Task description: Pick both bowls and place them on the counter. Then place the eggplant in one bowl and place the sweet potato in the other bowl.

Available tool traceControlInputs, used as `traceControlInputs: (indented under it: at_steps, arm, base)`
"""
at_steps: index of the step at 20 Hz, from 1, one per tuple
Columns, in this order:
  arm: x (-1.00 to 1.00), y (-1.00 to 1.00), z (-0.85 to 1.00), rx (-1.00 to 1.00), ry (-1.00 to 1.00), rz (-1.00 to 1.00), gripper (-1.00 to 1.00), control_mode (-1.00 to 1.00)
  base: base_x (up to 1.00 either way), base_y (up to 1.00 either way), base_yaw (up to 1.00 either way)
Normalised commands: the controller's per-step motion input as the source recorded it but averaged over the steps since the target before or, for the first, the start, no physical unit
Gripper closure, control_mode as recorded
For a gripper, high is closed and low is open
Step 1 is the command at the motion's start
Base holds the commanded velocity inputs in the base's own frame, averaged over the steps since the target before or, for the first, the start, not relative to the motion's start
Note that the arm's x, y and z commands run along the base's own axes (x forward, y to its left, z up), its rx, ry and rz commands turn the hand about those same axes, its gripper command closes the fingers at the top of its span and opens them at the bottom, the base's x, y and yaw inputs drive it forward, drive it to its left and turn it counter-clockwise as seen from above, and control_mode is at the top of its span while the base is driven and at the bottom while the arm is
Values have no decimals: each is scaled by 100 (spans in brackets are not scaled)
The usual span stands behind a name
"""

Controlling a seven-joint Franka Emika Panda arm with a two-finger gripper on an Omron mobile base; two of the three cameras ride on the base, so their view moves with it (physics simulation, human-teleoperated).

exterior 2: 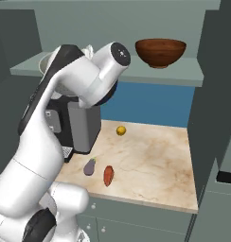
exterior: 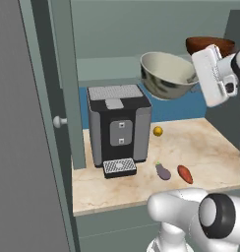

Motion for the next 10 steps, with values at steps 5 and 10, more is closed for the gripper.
traceControlInputs:
  at_steps: [5,10]
  arm:
    - [-56,-48,-35,0,15,0,100,-100]
    - [-42,-58,-45,0,21,-5,100,-100]
  base:
    - [0,0,0]
    - [0,0,0]
